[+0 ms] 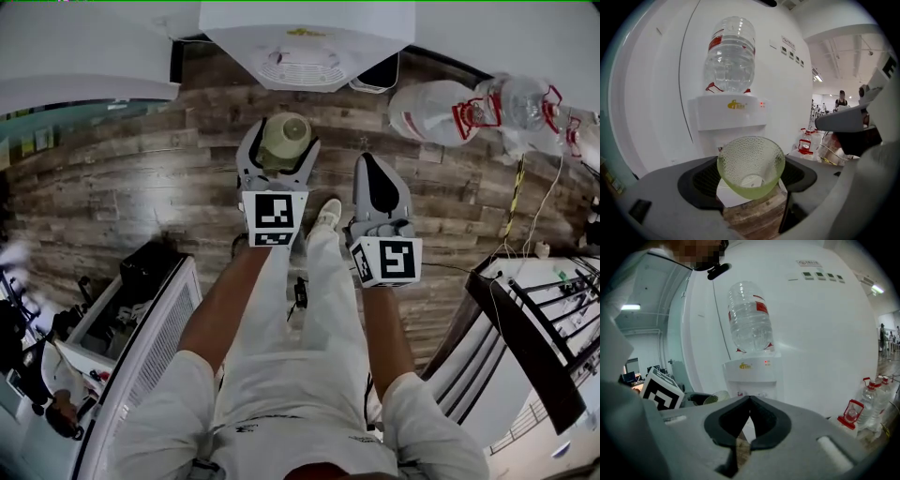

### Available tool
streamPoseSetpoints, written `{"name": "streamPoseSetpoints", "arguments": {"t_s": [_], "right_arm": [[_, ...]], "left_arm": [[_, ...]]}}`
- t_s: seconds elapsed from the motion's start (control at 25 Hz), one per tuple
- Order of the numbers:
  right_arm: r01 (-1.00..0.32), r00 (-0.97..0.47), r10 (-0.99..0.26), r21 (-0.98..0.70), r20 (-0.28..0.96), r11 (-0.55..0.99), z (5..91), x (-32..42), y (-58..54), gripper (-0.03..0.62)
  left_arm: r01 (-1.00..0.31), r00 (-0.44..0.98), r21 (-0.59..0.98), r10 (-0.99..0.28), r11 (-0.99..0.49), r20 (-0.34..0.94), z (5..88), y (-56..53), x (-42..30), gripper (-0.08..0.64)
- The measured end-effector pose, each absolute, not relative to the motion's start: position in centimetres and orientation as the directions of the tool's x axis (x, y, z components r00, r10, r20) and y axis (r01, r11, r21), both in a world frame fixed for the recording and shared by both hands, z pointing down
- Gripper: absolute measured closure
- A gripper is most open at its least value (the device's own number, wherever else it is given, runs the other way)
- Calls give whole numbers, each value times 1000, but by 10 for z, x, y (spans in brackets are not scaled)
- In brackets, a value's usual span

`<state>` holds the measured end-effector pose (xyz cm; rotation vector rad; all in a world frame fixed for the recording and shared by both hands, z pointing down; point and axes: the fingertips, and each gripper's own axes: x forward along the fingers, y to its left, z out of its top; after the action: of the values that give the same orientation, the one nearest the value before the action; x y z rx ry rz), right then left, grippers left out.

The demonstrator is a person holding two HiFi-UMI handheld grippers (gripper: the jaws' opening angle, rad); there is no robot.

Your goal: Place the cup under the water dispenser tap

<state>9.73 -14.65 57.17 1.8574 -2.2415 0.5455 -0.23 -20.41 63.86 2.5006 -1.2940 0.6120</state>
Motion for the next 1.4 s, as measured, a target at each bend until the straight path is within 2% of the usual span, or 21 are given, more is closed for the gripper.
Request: {"name": "streamPoseSetpoints", "arguments": {"t_s": [0.68,1.16,1.4], "right_arm": [[-976,-195,-900,-172,390,137,640,126,-137,594],[-973,-216,-882,-166,419,159,672,137,-129,592],[-974,-210,-882,-171,422,150,680,144,-128,594]], "left_arm": [[-767,582,11,-687,-642,435,738,-275,68,186],[-678,607,-115,-642,-726,468,805,-295,101,184],[-687,594,-99,-634,-720,494,839,-307,106,184]]}}
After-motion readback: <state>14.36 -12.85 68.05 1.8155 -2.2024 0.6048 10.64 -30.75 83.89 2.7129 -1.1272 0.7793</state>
